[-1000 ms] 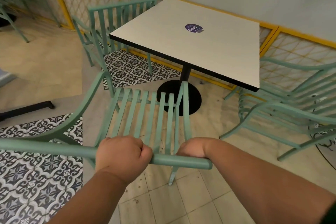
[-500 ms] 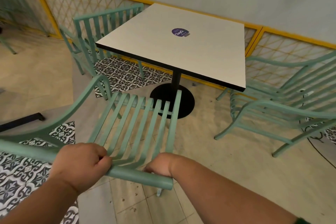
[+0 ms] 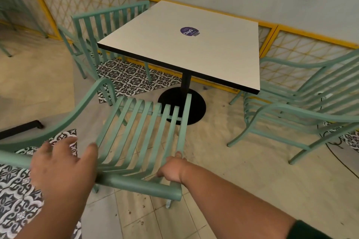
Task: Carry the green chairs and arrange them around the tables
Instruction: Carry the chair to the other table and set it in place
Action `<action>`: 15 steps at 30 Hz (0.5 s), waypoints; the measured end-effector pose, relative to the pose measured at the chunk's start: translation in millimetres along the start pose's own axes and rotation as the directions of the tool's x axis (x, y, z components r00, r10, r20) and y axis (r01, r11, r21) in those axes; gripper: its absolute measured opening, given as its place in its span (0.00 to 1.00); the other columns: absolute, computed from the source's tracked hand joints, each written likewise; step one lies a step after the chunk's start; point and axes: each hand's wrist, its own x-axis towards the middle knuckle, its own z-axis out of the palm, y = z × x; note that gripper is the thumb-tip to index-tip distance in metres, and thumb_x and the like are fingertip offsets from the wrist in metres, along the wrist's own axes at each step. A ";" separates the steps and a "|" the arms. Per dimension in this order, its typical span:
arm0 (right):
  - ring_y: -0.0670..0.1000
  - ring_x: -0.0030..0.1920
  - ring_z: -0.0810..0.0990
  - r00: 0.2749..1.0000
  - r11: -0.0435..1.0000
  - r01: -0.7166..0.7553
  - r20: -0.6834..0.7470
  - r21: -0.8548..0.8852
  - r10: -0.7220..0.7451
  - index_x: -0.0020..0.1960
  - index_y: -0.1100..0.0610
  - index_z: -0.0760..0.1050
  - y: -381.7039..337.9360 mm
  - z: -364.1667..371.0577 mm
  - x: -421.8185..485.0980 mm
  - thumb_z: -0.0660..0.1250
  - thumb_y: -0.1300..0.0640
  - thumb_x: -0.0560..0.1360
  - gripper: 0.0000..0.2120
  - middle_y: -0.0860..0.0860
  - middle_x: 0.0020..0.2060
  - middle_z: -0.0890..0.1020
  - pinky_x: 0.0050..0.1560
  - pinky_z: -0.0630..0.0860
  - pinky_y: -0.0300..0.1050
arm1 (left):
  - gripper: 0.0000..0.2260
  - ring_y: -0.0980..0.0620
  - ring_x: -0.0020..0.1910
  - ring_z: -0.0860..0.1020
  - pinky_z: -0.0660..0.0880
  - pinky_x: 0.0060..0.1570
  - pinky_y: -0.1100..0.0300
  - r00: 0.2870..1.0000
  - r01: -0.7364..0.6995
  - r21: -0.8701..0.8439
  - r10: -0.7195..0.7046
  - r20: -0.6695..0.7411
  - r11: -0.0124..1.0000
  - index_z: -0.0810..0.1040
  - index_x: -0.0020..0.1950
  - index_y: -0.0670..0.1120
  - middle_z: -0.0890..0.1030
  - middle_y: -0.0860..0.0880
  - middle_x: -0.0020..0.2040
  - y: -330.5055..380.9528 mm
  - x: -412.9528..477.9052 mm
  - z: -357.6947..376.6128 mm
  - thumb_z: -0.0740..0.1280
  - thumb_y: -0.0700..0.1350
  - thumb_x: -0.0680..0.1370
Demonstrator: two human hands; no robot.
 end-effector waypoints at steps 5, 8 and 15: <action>0.64 0.82 0.45 1.000 0.992 -0.029 -0.009 -0.120 0.028 0.84 0.60 0.45 2.8 0.3 17.0 0.66 0.46 0.80 0.43 0.59 0.81 0.34 0.80 0.53 0.59 | 0.24 0.44 0.60 0.75 0.54 0.73 0.30 0.955 -0.158 0.556 -0.017 0.296 0.816 0.83 0.38 0.57 0.82 0.53 0.47 15.4 2.6 2.6 0.52 0.68 0.74; 0.60 0.81 0.35 0.999 0.985 -0.051 -0.017 -0.166 0.049 0.83 0.60 0.38 1.3 -3.4 29.7 0.68 0.45 0.79 0.49 0.55 0.80 0.29 0.80 0.49 0.61 | 0.29 0.55 0.38 0.78 0.65 0.64 0.43 0.914 -0.357 0.581 0.144 0.380 0.732 0.81 0.34 0.52 0.80 0.53 0.31 8.2 18.3 1.2 0.49 0.69 0.73; 0.56 0.83 0.43 0.994 0.989 -0.104 -0.023 -0.102 0.102 0.79 0.59 0.24 -0.8 -5.5 25.9 0.75 0.46 0.74 0.63 0.53 0.80 0.28 0.80 0.56 0.55 | 0.31 0.56 0.33 0.79 0.75 0.37 0.59 0.821 -0.528 0.452 0.294 0.490 0.719 0.81 0.36 0.50 0.81 0.51 0.30 3.8 24.1 -7.2 0.48 0.71 0.65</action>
